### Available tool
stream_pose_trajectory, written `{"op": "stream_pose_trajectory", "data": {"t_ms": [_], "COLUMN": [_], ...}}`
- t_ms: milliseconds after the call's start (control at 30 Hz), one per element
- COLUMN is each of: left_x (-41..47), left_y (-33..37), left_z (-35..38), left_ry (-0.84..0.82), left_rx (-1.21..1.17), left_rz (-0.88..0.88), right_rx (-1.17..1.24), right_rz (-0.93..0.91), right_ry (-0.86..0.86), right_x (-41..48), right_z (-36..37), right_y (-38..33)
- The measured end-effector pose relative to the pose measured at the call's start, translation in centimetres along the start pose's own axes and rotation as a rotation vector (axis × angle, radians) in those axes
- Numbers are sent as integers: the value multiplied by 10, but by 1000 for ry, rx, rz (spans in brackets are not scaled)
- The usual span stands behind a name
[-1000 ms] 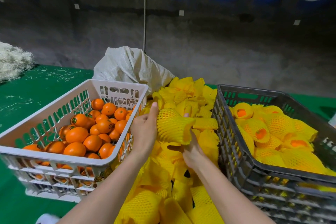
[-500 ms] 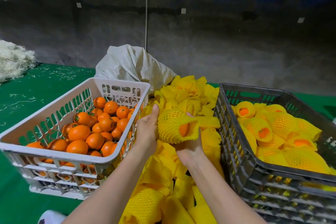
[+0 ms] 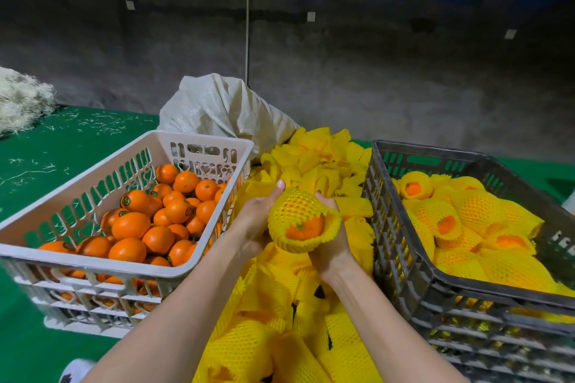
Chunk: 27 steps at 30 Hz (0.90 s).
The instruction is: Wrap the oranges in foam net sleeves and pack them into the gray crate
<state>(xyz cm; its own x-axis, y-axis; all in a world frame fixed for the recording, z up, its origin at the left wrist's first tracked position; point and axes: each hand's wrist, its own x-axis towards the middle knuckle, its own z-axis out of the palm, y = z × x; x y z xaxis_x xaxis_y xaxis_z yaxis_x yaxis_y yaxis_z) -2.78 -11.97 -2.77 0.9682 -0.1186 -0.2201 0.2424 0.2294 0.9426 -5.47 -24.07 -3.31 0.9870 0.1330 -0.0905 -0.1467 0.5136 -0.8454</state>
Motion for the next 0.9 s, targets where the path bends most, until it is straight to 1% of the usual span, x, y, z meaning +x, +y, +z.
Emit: {"op": "stream_pose_trajectory", "data": {"t_ms": [67, 100, 167, 233, 267, 400, 500, 567, 667, 767, 833, 900], "left_x": [-2, -3, -2, -4, -5, -9, -9, -9, -11, -13, -16, -17], "left_y": [1, 2, 3, 5, 6, 9, 4, -3, -8, -8, -7, -7], "left_z": [-1, -2, -1, 2, 3, 12, 13, 9, 7, 12, 14, 13], "left_ry": [-73, -100, -138, -103, -86, -66, -27, -70, -178, -274, -275, -269], "left_rx": [-40, -53, -4, 17, -1, -90, -100, -128, -209, -178, -114, -66], "left_rz": [-54, -61, 2, 78, 81, -39, -92, -171, -293, -267, -232, -210], "right_rx": [-28, -38, -41, -49, -58, -108, -120, -191, -348, -386, -433, -467], "right_rz": [-10, -21, -43, -59, -64, -89, -87, -103, -194, -165, -164, -178], "right_ry": [38, 29, 36, 44, 31, 5, -23, 7, 33, 50, 123, 147], "right_x": [2, 3, 5, 6, 5, 6, 3, 0, -3, -6, -3, 0], "right_z": [-4, -6, -9, -11, -11, -18, -19, -16, -15, -15, -17, -19], "right_y": [0, -1, -1, -1, -1, 6, 5, 0, -7, -10, -12, -14]}}
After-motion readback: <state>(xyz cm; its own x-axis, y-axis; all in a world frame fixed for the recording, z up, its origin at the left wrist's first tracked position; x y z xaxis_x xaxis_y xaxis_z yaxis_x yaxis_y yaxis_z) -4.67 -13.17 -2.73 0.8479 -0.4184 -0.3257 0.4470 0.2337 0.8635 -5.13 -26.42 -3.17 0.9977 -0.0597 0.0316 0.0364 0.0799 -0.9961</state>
